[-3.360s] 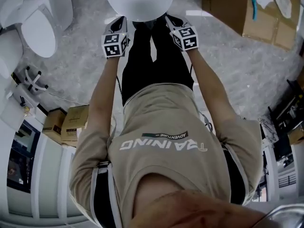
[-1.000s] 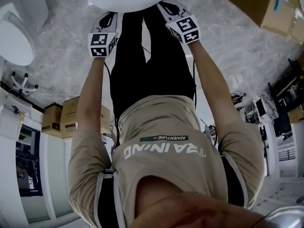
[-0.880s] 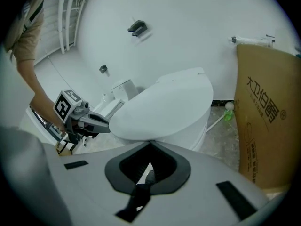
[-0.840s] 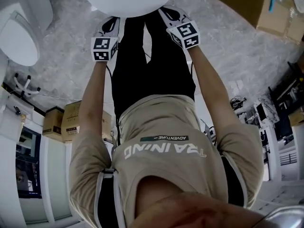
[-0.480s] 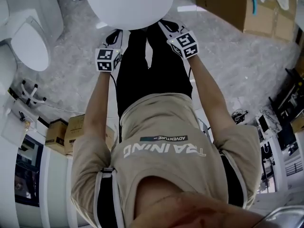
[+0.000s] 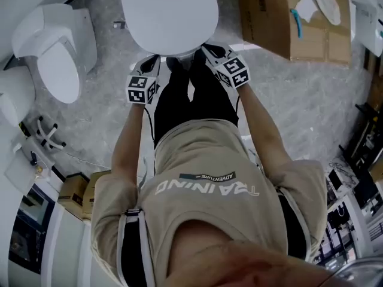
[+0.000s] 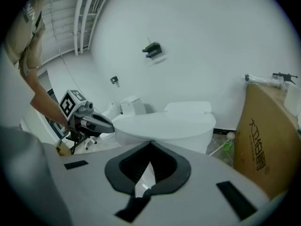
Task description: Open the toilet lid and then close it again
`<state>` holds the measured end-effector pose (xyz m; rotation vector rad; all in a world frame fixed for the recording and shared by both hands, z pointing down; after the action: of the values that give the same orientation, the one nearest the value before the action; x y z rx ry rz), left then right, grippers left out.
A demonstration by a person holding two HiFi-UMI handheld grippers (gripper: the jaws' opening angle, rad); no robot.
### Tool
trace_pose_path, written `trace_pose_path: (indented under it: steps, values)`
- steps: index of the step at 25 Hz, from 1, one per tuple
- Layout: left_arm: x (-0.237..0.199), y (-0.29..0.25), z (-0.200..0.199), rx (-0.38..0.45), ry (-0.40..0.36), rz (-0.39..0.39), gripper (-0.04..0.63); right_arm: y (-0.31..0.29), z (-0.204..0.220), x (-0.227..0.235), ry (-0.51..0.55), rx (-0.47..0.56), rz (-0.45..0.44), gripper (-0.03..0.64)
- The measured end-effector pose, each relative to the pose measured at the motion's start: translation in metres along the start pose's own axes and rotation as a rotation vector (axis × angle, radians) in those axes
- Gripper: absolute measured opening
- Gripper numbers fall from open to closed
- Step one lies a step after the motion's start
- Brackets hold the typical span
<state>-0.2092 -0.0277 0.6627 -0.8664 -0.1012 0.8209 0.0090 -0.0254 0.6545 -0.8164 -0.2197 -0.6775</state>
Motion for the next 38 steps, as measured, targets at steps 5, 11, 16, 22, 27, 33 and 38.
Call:
trace_pose_path:
  steps: [5, 11, 16, 22, 27, 33, 38]
  values:
    - [-0.009, 0.014, -0.032, 0.049, -0.012, -0.011, 0.002, 0.006, -0.037, -0.004, 0.015, 0.046, 0.011, 0.011]
    - [-0.021, 0.032, -0.075, 0.112, -0.013, -0.024, 0.003, 0.013, -0.086, -0.008, 0.016, 0.106, 0.051, 0.011]
    - [-0.039, 0.045, -0.123, 0.208, -0.011, -0.043, 0.003, 0.016, -0.140, -0.005, 0.007, 0.164, 0.060, 0.011]
    - [-0.064, 0.054, -0.175, 0.243, -0.058, -0.040, 0.003, 0.011, -0.201, 0.000, 0.040, 0.159, 0.117, 0.012]
    - [-0.080, 0.052, -0.213, 0.239, -0.082, -0.033, 0.003, 0.008, -0.241, 0.010, 0.022, 0.156, 0.152, 0.011]
    - [-0.106, 0.051, -0.265, 0.232, -0.092, -0.068, 0.003, -0.003, -0.296, 0.023, 0.022, 0.199, 0.207, 0.011]
    - [-0.130, 0.048, -0.307, 0.226, -0.126, -0.113, 0.002, -0.016, -0.344, 0.035, 0.045, 0.195, 0.213, 0.011]
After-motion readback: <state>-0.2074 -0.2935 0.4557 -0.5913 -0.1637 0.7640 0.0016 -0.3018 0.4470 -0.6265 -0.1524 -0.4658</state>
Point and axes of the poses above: the fingertips, and each gripper's own axes: y backward along the fingers, x to its right, z out of its underside, the point moved 5 cm from there along y, backward along the fingers, and after that the axes turned 7 degrees about -y, right-handed, at the moved point
